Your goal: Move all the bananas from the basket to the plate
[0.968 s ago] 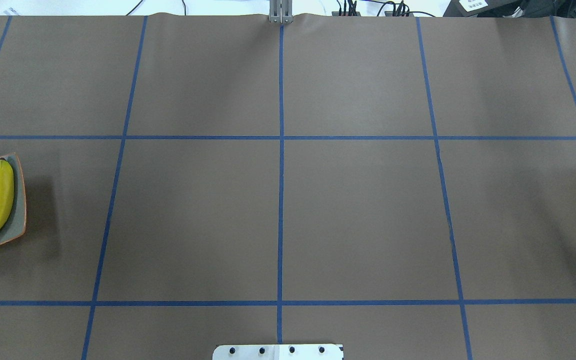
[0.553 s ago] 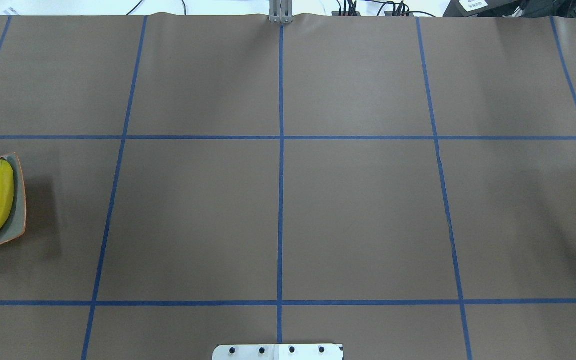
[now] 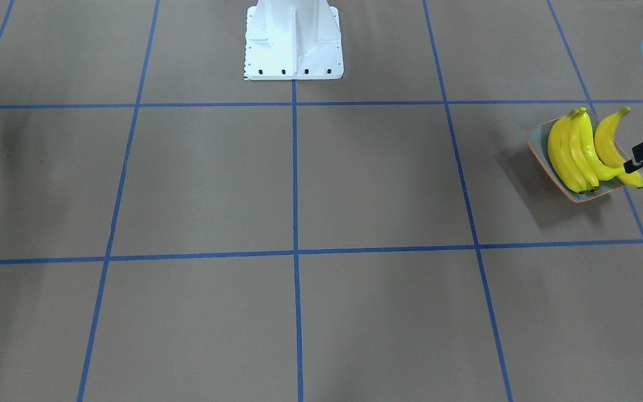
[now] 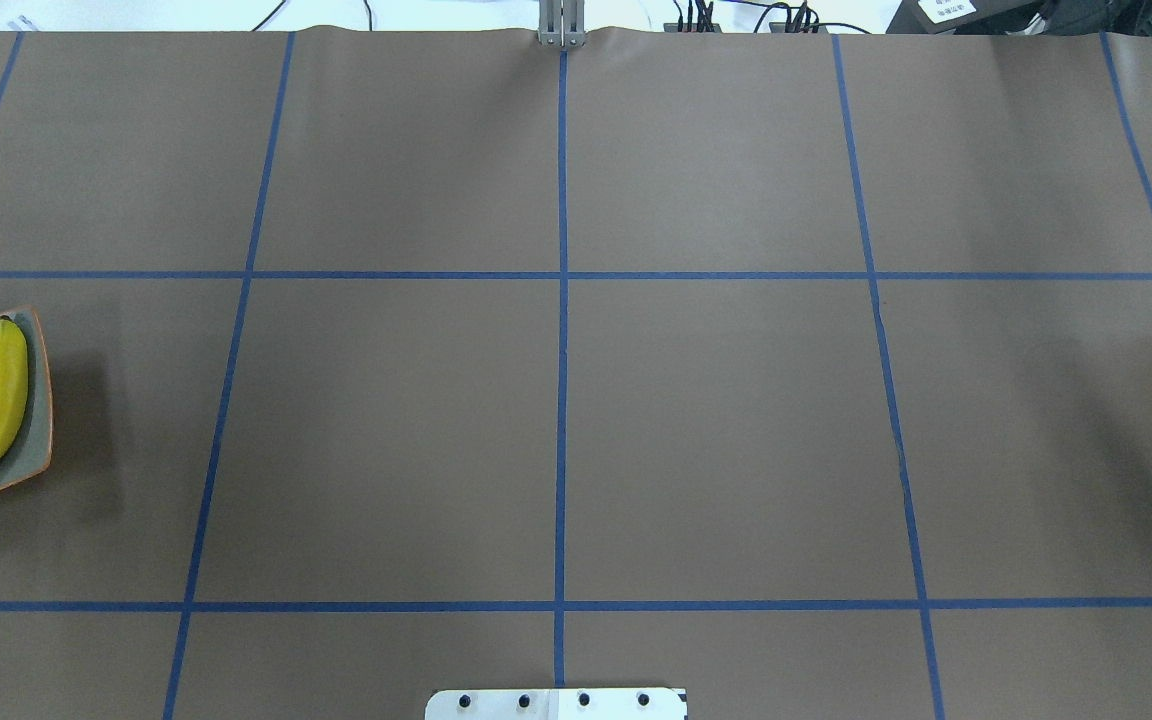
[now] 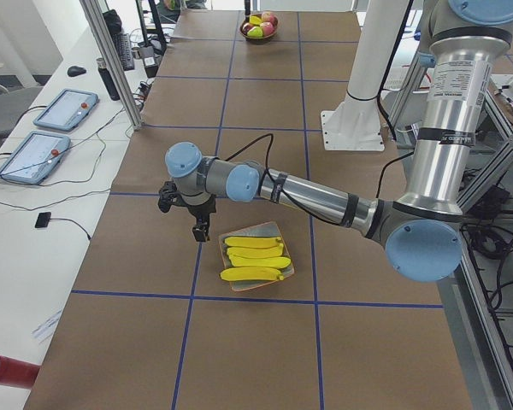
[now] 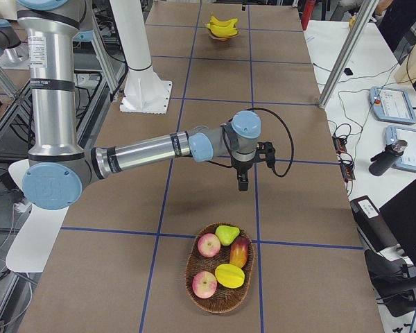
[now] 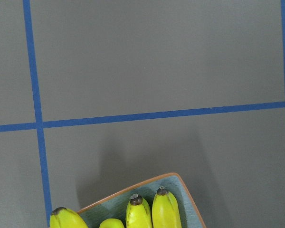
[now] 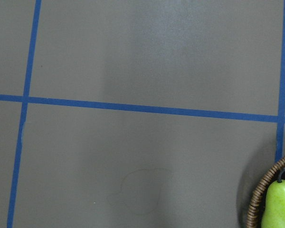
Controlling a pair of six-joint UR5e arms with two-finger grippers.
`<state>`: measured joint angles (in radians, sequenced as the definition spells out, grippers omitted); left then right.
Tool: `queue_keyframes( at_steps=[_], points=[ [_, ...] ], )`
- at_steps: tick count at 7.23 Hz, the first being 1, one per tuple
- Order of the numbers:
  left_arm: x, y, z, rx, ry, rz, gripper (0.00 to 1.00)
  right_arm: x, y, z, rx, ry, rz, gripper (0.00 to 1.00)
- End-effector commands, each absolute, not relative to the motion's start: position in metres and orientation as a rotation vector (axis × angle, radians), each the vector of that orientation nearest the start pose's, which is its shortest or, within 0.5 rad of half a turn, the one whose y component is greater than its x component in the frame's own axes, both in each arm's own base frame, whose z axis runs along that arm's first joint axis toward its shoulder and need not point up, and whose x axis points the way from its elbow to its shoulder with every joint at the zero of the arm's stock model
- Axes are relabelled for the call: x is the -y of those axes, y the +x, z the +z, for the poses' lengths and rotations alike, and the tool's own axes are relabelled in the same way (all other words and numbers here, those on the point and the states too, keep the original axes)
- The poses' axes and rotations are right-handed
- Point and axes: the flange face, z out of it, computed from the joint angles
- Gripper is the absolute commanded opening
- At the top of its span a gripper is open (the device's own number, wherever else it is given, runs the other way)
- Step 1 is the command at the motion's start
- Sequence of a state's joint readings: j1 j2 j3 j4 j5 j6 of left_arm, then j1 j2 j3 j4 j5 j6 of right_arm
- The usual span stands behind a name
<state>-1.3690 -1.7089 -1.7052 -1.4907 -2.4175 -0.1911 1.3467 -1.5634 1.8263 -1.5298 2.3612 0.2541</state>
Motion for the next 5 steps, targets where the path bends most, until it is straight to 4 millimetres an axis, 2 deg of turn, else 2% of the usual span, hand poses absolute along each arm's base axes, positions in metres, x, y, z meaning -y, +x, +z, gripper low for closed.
queue_keyframes(
  at_steps=[1, 5],
  points=[
    [0.548, 0.051, 0.525, -0.847, 0.016, 0.086, 1.00, 0.500, -0.042, 0.528, 0.819, 0.080, -0.106, 1.00],
    [0.548, 0.049, 0.526, -0.812, 0.028, 0.088, 1.00, 0.496, -0.025, 0.548, 0.804, 0.089, -0.160, 1.00]
  ],
)
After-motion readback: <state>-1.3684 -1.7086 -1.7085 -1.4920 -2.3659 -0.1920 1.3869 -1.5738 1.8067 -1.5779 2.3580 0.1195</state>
